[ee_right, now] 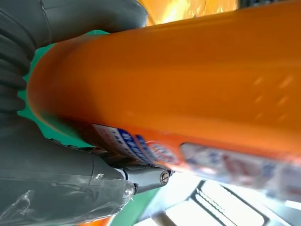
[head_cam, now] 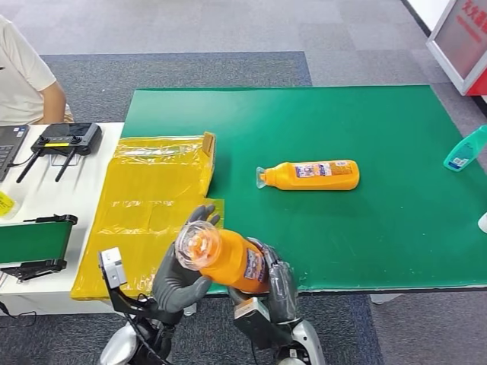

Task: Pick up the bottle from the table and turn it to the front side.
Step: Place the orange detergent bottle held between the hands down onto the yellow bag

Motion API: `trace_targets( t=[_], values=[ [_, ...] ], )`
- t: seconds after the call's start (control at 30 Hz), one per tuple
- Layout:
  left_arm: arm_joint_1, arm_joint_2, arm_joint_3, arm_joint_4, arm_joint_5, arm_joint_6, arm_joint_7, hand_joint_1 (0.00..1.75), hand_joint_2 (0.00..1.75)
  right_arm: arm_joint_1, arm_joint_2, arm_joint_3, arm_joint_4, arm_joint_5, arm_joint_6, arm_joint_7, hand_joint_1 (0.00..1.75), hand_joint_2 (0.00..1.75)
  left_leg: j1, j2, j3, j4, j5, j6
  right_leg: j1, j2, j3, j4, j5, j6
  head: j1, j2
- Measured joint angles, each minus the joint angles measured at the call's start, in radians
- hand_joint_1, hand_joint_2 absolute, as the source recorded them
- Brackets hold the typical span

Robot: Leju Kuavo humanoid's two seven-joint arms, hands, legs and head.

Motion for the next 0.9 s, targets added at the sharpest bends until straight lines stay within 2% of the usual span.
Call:
trace_targets(
  t=[0.13,0.27,0.47,0.7,0.9],
  values=[
    [-0.012,0.004,-0.040,0.010,-0.018,0.004,0.031,0.00,1.75,-0.006,-0.008,0.007,0.013,0.114,-0.067,0.034,1.75,1.75,0.000,0.000,0.000,0.000,0.000,0.000,0.000,0.000,0.000,0.000,0.000,0.000,0.000,0.000],
    [-0.030,0.018,-0.103,0.012,-0.223,0.083,0.027,0.00,1.75,0.007,-0.012,-0.034,0.015,0.240,-0.076,0.058,1.75,1.75,0.000,0.000,0.000,0.000,0.000,0.000,0.000,0.000,0.000,0.000,0.000,0.000,0.000,0.000],
    [-0.072,0.038,-0.161,0.013,-0.378,0.092,0.006,0.00,1.75,0.016,-0.019,-0.041,0.019,0.257,-0.076,0.067,1.75,1.75,0.000,0.000,0.000,0.000,0.000,0.000,0.000,0.000,0.000,0.000,0.000,0.000,0.000,0.000],
    [-0.113,0.056,-0.187,0.018,-0.444,0.076,-0.025,0.00,1.75,0.016,-0.029,-0.030,0.020,0.281,-0.076,0.087,1.75,1.75,0.000,0.000,0.000,0.000,0.000,0.000,0.000,0.000,0.000,0.000,0.000,0.000,0.000,0.000],
    [-0.170,0.091,-0.241,0.005,-0.669,0.118,0.000,0.00,1.75,0.018,-0.041,-0.011,0.040,0.312,-0.076,0.130,1.75,1.75,0.000,0.000,-0.001,0.000,0.000,0.000,0.000,0.000,0.000,0.000,0.000,0.000,0.000,0.000]
  ],
)
